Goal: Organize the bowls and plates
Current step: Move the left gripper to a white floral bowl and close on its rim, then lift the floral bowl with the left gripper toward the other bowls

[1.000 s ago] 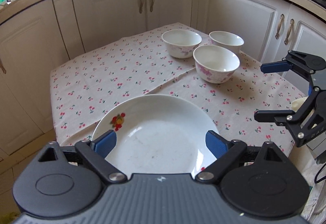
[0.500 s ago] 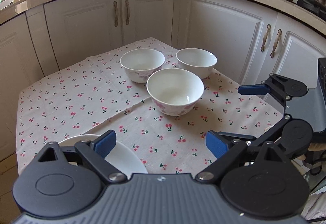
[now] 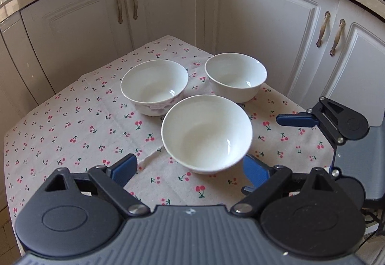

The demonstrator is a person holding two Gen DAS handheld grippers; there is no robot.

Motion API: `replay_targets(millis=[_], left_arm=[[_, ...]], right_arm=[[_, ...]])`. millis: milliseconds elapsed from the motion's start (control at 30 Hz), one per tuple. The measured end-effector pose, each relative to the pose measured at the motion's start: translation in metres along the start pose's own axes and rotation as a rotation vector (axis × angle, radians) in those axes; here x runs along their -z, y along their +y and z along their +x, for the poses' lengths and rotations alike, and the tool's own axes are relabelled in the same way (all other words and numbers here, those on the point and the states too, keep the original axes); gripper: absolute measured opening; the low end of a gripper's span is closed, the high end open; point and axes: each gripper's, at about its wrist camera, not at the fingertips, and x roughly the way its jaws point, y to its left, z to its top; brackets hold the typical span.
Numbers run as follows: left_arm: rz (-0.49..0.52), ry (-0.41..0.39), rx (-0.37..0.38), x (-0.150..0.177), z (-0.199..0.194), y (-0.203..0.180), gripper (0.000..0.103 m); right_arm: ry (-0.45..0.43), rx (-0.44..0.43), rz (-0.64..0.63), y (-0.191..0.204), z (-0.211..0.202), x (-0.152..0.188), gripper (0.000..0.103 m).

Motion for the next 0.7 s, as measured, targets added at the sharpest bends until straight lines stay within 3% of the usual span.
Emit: replay_targets(millis=[300, 700], left_arm=[[0.064, 0.05, 0.016, -0.019, 0.039, -0.002, 0.094], [0.083, 0.066, 0.065, -0.028, 0.06, -0.001, 0.085]], right_arm=[[0.005, -0.023, -0.014, 0.003, 0.021, -0.002, 0.103], [-0.016, -0.018, -0.025, 0.008, 0.029, -0.006, 0.086]])
